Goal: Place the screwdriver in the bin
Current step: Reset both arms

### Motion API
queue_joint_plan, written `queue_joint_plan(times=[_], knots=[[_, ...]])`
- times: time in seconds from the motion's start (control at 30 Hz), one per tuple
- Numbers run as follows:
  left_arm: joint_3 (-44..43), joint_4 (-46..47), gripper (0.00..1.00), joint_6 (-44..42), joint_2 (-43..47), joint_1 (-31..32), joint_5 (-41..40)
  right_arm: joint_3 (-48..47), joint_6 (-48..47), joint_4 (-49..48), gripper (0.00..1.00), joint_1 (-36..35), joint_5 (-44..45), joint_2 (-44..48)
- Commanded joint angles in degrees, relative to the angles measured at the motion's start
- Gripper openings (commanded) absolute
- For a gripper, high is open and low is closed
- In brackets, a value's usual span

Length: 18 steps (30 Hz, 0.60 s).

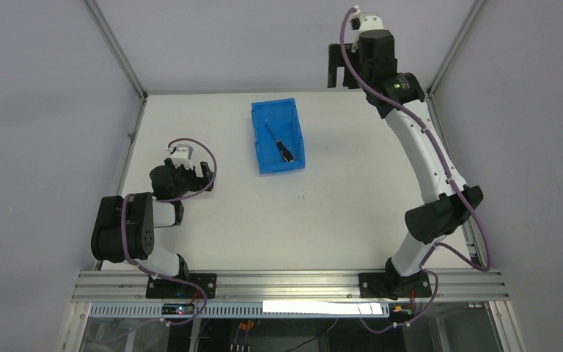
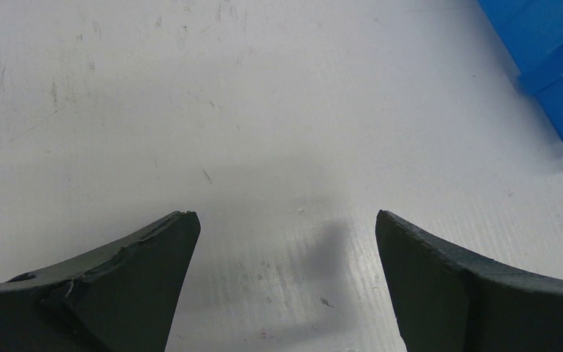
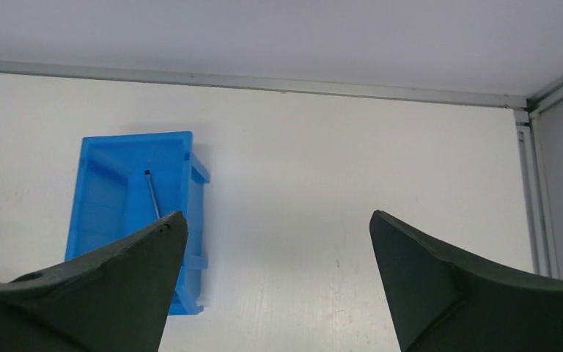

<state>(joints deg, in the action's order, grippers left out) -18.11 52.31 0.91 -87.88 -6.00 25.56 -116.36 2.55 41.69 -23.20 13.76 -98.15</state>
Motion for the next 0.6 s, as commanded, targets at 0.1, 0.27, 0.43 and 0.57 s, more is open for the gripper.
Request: queue_joint_plan(times=[0.1, 0.27, 0.43, 0.57], knots=[[-0.5, 2.0, 0.99, -0.3, 0.7, 0.1, -0.1, 3.5, 1.5, 0.9, 0.99, 10.0, -6.3, 5.6], [-0.5, 2.0, 0.99, -0.3, 0.7, 0.1, -0.1, 5.5, 1.4, 1.6, 0.98, 16.5, -10.0, 6.8], [-0.5, 2.0, 0.99, -0.3, 0.7, 0.1, -0.1, 6.8, 1.0, 2.4, 0.99, 21.5, -12.6, 7.3], [-0.6, 2.1, 0.99, -0.3, 0.7, 0.1, -0.1, 7.1, 0.3, 3.1, 0.99, 21.7, -11.6, 7.5]])
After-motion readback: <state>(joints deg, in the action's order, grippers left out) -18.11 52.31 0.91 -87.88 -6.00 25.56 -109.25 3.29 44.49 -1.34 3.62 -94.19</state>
